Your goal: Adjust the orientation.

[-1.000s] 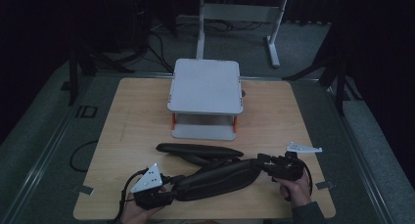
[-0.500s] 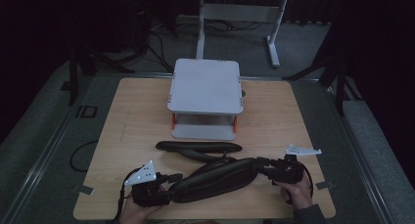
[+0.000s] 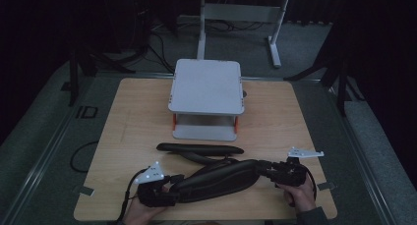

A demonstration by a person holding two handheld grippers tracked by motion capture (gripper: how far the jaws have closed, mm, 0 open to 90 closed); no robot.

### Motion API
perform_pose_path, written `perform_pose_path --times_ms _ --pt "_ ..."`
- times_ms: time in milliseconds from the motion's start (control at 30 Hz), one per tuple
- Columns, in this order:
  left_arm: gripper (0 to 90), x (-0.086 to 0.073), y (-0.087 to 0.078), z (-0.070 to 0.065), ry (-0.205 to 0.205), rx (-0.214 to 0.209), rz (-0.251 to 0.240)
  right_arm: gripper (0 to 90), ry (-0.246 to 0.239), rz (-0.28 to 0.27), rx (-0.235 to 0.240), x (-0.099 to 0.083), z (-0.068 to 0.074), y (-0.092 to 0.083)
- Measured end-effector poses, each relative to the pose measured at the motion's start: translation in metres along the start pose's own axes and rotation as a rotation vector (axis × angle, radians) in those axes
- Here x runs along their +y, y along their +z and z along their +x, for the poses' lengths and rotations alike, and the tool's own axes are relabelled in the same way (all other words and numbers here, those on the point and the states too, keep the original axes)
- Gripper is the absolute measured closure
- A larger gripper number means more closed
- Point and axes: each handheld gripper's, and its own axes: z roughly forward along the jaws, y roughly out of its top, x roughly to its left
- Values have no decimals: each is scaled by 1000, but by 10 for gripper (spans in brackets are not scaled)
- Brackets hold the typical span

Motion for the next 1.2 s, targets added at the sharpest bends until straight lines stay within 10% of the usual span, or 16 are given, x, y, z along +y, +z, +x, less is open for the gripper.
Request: perform_pose_path --times_ms 67,367,533,967,1200 --pt "495 -1 4 -3 23 41 5 526 -1 -4 -3 0 0 0" --pt "628 10 -13 -8 126 -42 -113 525 -2 -48 -33 5 -1 -3" --pt "631 9 -10 -14 241 30 -70 477 -24 -73 -24 10 1 -6" --pt "614 0 -12 -18 209 -86 -78 431 3 -123 -42 13 1 -11" --pt "585 2 -3 -25 225 -217 -16 429 15 -134 -53 15 2 -8"
